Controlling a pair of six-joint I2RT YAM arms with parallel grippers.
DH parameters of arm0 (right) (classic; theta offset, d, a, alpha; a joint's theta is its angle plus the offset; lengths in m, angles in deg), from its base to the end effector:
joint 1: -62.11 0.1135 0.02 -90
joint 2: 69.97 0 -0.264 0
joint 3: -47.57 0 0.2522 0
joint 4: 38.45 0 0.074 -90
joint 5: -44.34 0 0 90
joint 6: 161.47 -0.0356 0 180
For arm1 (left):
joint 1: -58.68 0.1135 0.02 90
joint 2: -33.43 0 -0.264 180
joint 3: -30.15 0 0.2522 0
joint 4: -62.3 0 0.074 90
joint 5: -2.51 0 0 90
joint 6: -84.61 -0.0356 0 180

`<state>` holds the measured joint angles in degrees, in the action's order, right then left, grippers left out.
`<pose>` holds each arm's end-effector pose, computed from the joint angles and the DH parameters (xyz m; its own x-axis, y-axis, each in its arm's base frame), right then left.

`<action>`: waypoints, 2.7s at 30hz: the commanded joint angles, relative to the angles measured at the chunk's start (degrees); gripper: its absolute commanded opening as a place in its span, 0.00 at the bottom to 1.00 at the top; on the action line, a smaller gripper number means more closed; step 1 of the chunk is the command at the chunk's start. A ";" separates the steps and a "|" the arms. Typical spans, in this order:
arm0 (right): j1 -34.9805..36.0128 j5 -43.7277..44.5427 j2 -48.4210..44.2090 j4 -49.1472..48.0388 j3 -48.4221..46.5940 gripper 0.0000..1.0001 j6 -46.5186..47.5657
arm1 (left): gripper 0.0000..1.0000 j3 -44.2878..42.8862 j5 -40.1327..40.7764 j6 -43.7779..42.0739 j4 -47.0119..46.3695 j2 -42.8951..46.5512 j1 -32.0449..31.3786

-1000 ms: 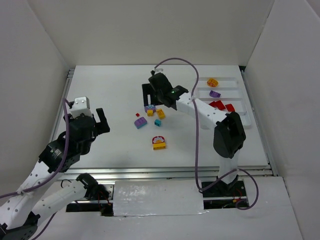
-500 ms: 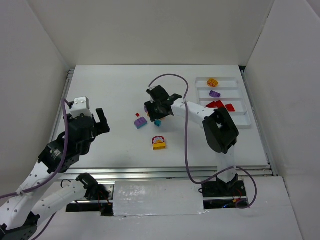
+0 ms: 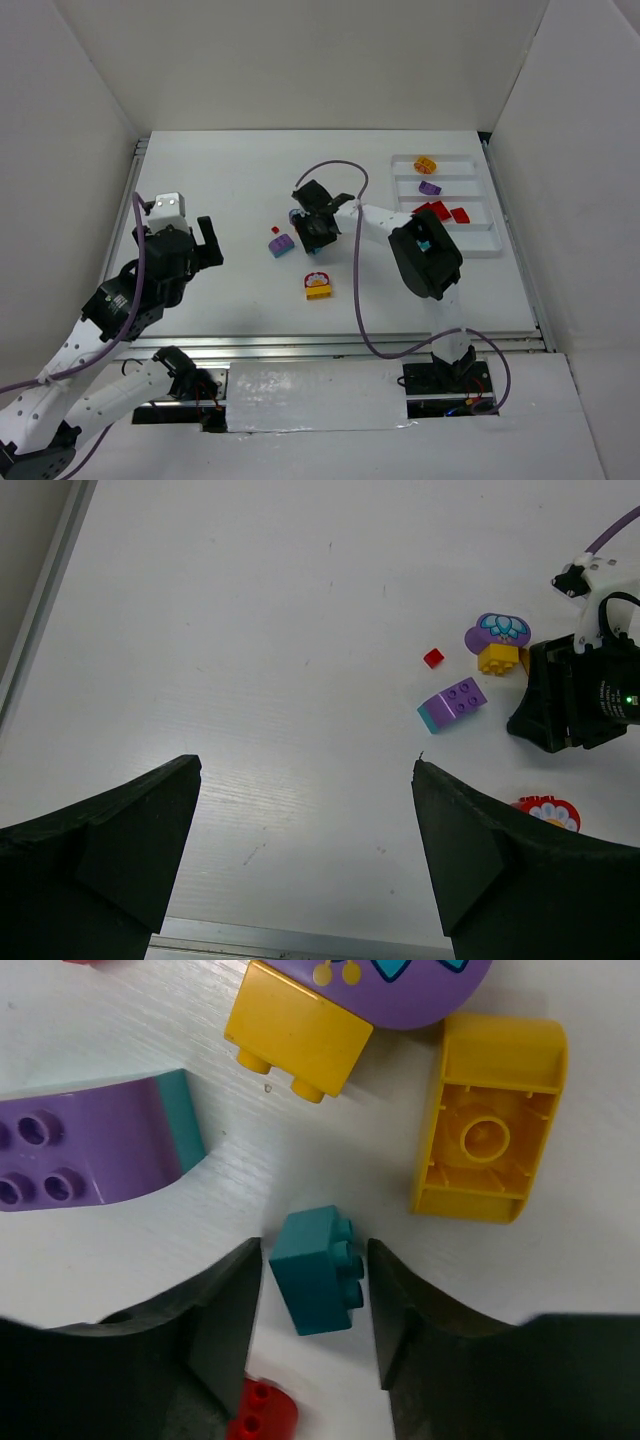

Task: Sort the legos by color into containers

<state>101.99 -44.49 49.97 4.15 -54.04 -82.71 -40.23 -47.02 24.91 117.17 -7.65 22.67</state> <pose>0.3415 0.2844 0.1672 -0.7813 -0.3989 -0.4800 -0.4905 0.8680 0.0772 0.1205 -0.0590 0.3668 -0.2882 -0.2651 -0.9202 -0.1989 0.9565 -0.2132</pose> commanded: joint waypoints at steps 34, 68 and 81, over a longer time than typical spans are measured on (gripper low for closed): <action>-53.06 7.00 -31.88 -12.41 29.41 0.09 -29.53 | 0.99 0.19 -1.53 -1.21 -2.78 0.39 0.24; -0.79 21.59 -29.15 1.13 18.33 1.00 -25.92 | 1.00 0.02 0.05 -0.07 -2.17 -0.58 0.24; 17.69 27.04 -23.18 2.01 22.82 1.00 -39.29 | 1.00 -0.07 -0.13 0.37 -1.90 -0.58 0.24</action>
<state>117.88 -21.16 25.14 4.61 -31.03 -118.14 -40.21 -48.31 24.83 116.38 -8.55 22.67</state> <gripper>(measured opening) 0.994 0.994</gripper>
